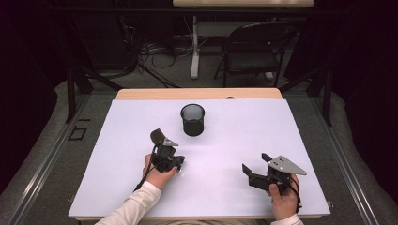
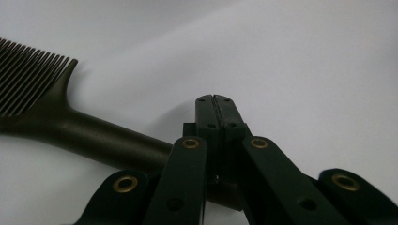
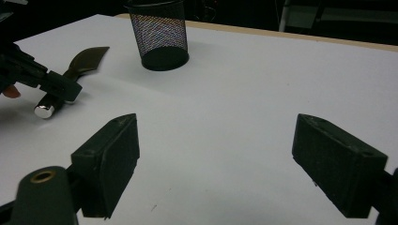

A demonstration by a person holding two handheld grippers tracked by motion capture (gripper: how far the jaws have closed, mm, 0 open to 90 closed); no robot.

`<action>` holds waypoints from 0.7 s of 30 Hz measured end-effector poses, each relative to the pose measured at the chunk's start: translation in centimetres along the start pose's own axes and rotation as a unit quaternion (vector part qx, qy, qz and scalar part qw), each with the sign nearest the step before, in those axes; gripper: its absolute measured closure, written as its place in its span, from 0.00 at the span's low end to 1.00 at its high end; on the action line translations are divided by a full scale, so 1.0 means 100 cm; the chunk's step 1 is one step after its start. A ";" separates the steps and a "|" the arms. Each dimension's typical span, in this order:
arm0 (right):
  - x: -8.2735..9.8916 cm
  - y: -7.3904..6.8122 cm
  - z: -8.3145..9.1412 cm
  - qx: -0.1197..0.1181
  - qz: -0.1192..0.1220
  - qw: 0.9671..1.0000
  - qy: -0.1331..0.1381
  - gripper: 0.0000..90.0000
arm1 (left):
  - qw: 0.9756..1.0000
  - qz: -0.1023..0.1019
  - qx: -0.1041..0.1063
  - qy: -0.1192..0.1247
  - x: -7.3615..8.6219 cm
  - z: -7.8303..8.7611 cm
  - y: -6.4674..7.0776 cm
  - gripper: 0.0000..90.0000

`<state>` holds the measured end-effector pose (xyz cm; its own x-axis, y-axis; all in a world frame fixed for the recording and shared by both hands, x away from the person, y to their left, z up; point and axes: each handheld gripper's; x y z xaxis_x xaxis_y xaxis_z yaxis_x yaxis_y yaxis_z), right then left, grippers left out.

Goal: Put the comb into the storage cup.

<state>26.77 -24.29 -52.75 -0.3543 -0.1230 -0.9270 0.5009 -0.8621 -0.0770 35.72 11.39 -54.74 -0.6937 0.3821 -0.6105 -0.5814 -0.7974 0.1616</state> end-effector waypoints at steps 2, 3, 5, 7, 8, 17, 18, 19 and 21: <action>0.000 0.000 0.000 0.000 0.000 1.000 0.000 0.17 | 1.000 0.001 0.000 0.002 0.002 0.002 -0.001 1.00; 0.000 0.000 0.000 0.000 0.000 1.000 0.000 0.17 | 1.000 0.001 0.000 0.002 0.002 0.002 -0.001 1.00; 0.000 0.000 0.000 0.000 0.000 1.000 0.000 0.17 | 1.000 -0.001 -0.002 0.001 0.005 0.005 -0.002 1.00; 0.000 0.000 0.000 0.000 0.000 1.000 -0.001 0.17 | 1.000 0.002 -0.003 0.003 0.007 0.006 -0.003 1.00; 0.000 0.000 0.000 0.000 0.001 1.000 -0.001 0.17 | 1.000 0.002 -0.005 0.001 0.010 0.008 -0.005 1.00; 0.000 0.000 0.000 0.001 0.000 1.000 0.000 0.17 | 1.000 0.008 -0.012 0.000 0.018 0.016 -0.013 1.00; 0.000 0.000 0.000 0.001 0.000 1.000 0.000 0.17 | 1.000 0.007 -0.011 0.000 0.018 0.018 -0.014 1.00; 0.000 0.000 0.000 0.000 0.000 1.000 0.000 0.17 | 1.000 0.006 -0.013 0.001 0.019 0.018 -0.014 1.00; 0.000 0.000 0.000 0.000 0.001 1.000 0.000 0.17 | 1.000 0.010 -0.014 0.002 0.020 0.020 -0.015 1.00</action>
Point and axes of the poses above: each handheld gripper's, and its own axes: z roughly backward along the jaws, x roughly out of its underside, y roughly to its right, and after that the axes turned 3 degrees about -x, right-handed
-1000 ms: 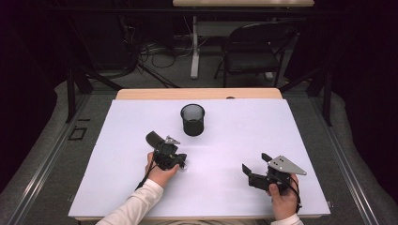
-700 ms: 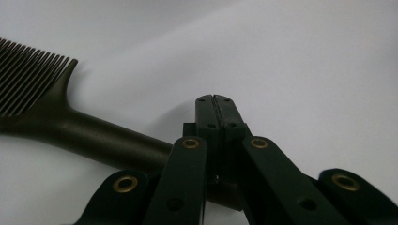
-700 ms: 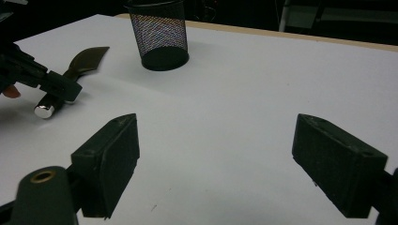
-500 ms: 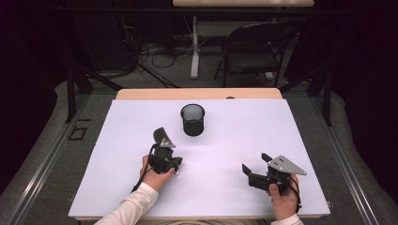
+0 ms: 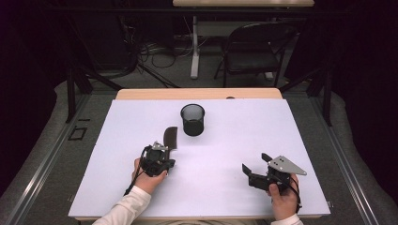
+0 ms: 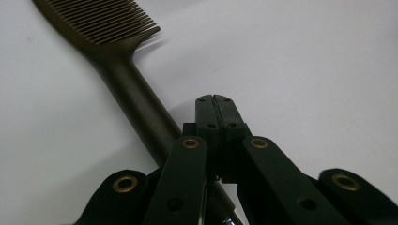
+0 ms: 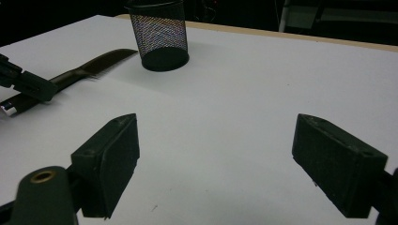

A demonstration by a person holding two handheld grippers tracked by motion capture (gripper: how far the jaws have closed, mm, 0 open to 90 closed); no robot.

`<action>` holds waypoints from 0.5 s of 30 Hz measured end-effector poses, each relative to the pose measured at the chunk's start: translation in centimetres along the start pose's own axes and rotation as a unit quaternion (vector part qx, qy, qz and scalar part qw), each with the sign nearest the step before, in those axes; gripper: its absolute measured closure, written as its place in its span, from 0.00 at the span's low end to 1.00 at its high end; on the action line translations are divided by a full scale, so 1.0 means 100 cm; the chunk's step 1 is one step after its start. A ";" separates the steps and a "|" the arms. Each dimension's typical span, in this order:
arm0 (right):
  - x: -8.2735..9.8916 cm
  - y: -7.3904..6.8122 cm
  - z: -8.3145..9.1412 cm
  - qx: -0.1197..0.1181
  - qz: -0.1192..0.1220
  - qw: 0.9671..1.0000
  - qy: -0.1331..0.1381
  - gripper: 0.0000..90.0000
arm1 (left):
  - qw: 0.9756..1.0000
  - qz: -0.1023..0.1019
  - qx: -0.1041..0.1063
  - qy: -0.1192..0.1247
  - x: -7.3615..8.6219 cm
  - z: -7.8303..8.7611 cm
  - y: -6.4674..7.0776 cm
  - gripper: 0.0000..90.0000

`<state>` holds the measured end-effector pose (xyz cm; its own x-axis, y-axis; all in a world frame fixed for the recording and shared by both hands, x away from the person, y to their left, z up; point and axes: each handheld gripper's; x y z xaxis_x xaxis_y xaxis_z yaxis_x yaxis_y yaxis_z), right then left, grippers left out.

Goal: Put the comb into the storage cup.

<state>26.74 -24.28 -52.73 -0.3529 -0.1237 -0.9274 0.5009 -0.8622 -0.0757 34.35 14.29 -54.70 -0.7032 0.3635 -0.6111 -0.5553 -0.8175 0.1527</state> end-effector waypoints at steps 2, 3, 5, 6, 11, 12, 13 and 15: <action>0.000 0.000 0.000 0.000 -0.001 1.000 -0.001 0.17 | 1.000 0.001 0.002 -0.001 0.000 0.001 -0.001 1.00; 0.000 0.000 0.000 0.000 -0.001 1.000 -0.001 0.17 | 1.000 0.002 -0.001 0.001 0.001 0.002 -0.002 1.00; 0.000 0.000 0.000 0.000 -0.002 1.000 -0.001 0.17 | 1.000 0.001 -0.001 0.000 0.002 0.003 -0.003 1.00; 0.000 0.000 0.000 0.000 -0.002 1.000 -0.001 0.17 | 1.000 0.002 -0.002 0.001 0.002 0.003 -0.003 1.00; 0.000 0.000 0.000 0.000 -0.001 1.000 -0.001 0.17 | 1.000 0.004 -0.004 0.004 0.001 0.004 -0.003 1.00; 0.000 0.000 0.000 0.000 -0.002 1.000 -0.001 0.17 | 1.000 0.004 -0.005 0.004 0.001 0.004 -0.003 1.00; 0.000 0.000 0.000 0.000 -0.003 1.000 -0.001 0.17 | 1.000 0.006 -0.005 0.007 0.001 0.005 -0.003 0.99; 0.000 0.000 0.000 0.000 -0.003 1.000 0.000 0.17 | 1.000 0.007 -0.004 0.009 0.000 0.007 -0.003 0.97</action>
Point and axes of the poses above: each handheld gripper's, and its own axes: z roughly backward along the jaws, x roughly out of its underside, y roughly to its right, and after that the axes turned 3 degrees about -x, right-handed
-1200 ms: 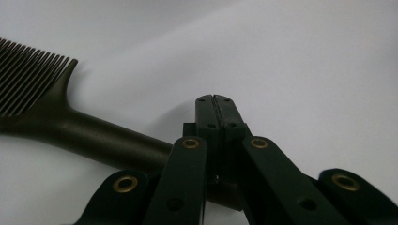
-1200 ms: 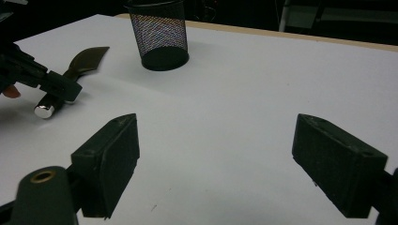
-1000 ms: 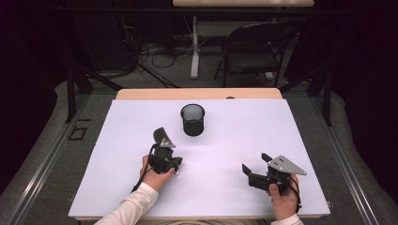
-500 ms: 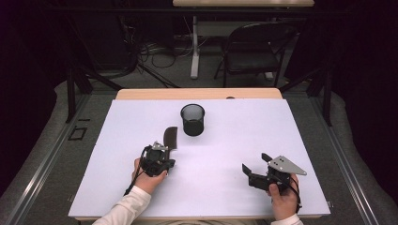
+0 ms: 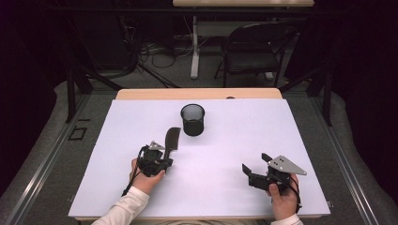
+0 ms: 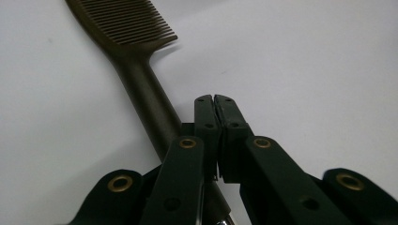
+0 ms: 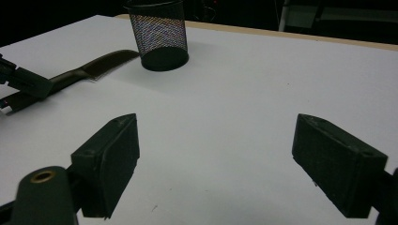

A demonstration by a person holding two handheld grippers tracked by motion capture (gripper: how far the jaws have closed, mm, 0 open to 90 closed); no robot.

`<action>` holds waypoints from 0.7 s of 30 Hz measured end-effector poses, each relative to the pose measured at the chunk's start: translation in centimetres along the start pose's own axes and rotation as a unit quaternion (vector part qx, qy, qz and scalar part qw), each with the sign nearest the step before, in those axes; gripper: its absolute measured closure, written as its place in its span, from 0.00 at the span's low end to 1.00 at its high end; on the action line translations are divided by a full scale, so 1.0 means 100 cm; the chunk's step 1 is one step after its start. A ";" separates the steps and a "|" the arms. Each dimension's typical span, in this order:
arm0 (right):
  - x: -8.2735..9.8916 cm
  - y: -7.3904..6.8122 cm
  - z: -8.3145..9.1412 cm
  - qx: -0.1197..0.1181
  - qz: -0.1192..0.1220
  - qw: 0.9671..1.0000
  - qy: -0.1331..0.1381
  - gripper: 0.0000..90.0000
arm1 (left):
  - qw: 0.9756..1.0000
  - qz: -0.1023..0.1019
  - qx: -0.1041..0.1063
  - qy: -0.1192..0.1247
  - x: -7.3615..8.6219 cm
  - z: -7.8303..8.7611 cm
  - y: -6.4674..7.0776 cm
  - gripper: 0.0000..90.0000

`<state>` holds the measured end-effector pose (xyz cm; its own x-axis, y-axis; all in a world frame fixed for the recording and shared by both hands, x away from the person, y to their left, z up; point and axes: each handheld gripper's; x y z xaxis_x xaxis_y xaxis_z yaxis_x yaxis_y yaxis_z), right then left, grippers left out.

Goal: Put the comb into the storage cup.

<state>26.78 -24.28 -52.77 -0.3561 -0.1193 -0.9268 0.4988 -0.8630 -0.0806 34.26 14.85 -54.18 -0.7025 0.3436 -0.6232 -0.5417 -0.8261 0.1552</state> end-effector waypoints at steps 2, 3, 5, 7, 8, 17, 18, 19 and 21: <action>0.000 0.000 0.000 0.000 0.000 1.000 0.000 0.17 | 1.000 0.001 -0.002 0.003 -0.001 0.002 0.001 0.96; 0.000 0.000 0.000 0.000 -0.001 1.000 -0.001 0.17 | 1.000 0.001 -0.003 0.005 -0.002 0.003 0.001 0.95; 0.000 0.000 0.000 0.000 -0.002 1.000 0.000 0.17 | 1.000 -0.004 -0.007 0.007 -0.004 0.004 0.002 0.93; 0.000 0.000 -0.001 0.000 -0.002 1.000 0.000 0.17 | 1.000 -0.005 -0.011 0.005 -0.006 0.006 0.003 0.90; 0.000 0.000 -0.001 -0.001 -0.002 1.000 0.000 0.17 | 1.000 -0.005 -0.012 0.007 -0.007 0.006 0.003 0.88; 0.000 0.000 -0.001 0.000 -0.003 1.000 0.000 0.17 | 1.000 0.010 -0.011 -0.002 -0.018 0.014 0.004 0.77; 0.000 0.000 -0.001 0.000 -0.004 1.000 -0.001 0.17 | 1.000 0.012 -0.010 -0.003 -0.019 0.014 0.004 0.75; 0.000 0.000 -0.001 0.000 -0.004 1.000 -0.001 0.17 | 1.000 0.013 -0.012 -0.005 -0.020 0.015 0.004 0.73; 0.001 0.000 -0.001 0.000 -0.004 1.000 -0.001 0.17 | 1.000 0.017 -0.015 -0.007 -0.022 0.016 0.004 0.70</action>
Point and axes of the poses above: each handheld gripper's, and its own axes: z roughly backward along the jaws, x roughly out of its underside, y roughly to its right, and after that the axes turned 3 degrees about -x, right-handed
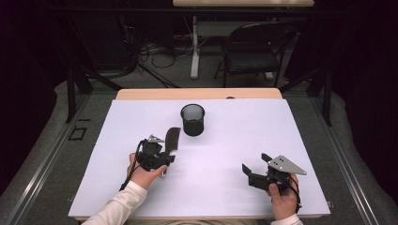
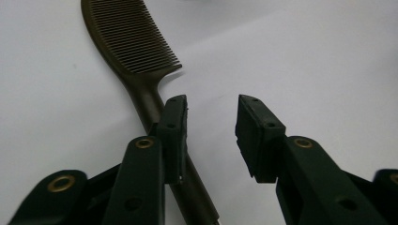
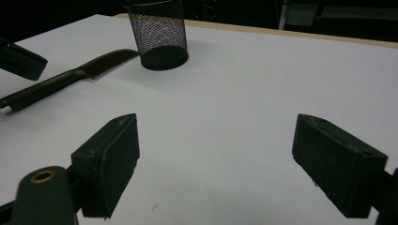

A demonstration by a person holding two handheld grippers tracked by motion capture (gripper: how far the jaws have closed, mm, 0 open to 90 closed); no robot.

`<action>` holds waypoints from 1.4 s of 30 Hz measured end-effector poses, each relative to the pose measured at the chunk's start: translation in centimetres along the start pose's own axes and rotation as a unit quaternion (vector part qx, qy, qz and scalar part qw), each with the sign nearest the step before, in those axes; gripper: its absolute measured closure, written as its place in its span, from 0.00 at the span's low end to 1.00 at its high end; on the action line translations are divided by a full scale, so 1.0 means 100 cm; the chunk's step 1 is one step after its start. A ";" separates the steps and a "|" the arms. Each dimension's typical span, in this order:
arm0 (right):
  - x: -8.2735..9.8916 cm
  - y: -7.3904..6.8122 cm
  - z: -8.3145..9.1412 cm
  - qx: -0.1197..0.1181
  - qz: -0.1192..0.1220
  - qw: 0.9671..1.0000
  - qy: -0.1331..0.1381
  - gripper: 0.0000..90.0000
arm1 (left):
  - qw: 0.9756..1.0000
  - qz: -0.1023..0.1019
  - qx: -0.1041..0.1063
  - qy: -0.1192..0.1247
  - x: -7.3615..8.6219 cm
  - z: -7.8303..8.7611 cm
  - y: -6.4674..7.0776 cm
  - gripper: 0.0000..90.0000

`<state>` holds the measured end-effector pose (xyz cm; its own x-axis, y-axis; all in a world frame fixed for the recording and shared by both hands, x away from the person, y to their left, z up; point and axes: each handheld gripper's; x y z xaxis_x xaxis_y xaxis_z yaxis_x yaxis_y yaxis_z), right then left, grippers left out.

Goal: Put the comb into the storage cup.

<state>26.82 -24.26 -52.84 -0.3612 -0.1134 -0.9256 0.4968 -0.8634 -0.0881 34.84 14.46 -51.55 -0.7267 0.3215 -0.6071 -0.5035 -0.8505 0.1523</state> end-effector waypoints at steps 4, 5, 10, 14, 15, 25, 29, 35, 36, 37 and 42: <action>0.000 0.000 0.000 0.000 0.000 1.000 0.000 0.17 | 1.000 0.005 -0.001 -0.009 -0.003 0.001 -0.001 0.62; 0.000 0.000 0.000 0.000 0.000 1.000 0.000 0.17 | 1.000 0.007 -0.003 -0.011 -0.004 0.001 -0.001 0.59; 0.000 0.000 0.000 0.001 0.001 1.000 -0.001 0.17 | 1.000 0.018 -0.006 -0.022 -0.008 0.002 -0.004 0.51; 0.000 0.000 0.000 0.000 0.000 1.000 0.000 0.17 | 0.999 0.027 -0.006 -0.033 -0.011 0.002 -0.006 0.47; 0.000 0.000 -0.001 0.000 0.000 1.000 0.000 0.17 | 0.999 0.032 -0.004 -0.035 -0.012 0.002 -0.007 0.46; 0.000 0.000 -0.001 -0.001 0.002 1.000 -0.003 0.17 | 0.994 0.061 -0.012 -0.086 -0.017 -0.003 -0.013 0.29; 0.000 0.000 -0.001 0.000 0.004 1.000 -0.003 0.17 | 0.993 0.069 -0.018 -0.095 -0.021 -0.003 -0.017 0.29; 0.000 0.000 -0.001 0.000 0.003 1.000 -0.004 0.17 | 0.992 0.075 -0.030 -0.100 -0.026 -0.002 -0.020 0.30; 0.000 0.000 -0.001 0.000 0.002 1.000 -0.004 0.17 | 0.992 0.075 -0.031 -0.101 -0.026 -0.002 -0.021 0.31; 0.000 0.000 -0.001 0.000 0.002 1.000 -0.004 0.17 | 0.991 0.075 -0.031 -0.103 -0.027 -0.002 -0.021 0.32; 0.001 0.000 -0.001 -0.001 0.003 1.000 -0.004 0.17 | 0.991 0.080 -0.030 -0.105 -0.028 -0.003 -0.023 0.34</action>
<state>26.86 -24.25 -52.91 -0.3651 -0.1225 -0.9229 0.5000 -0.8620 -0.0833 38.13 15.36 -50.43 -0.8796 0.2550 -0.4016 -0.3498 -0.9189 0.1827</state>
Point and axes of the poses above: each handheld gripper's, and its own axes: z roughly backward along the jaws, x roughly out of its underside, y roughly to its right, and after that the axes turned 3 degrees about -x, right-handed
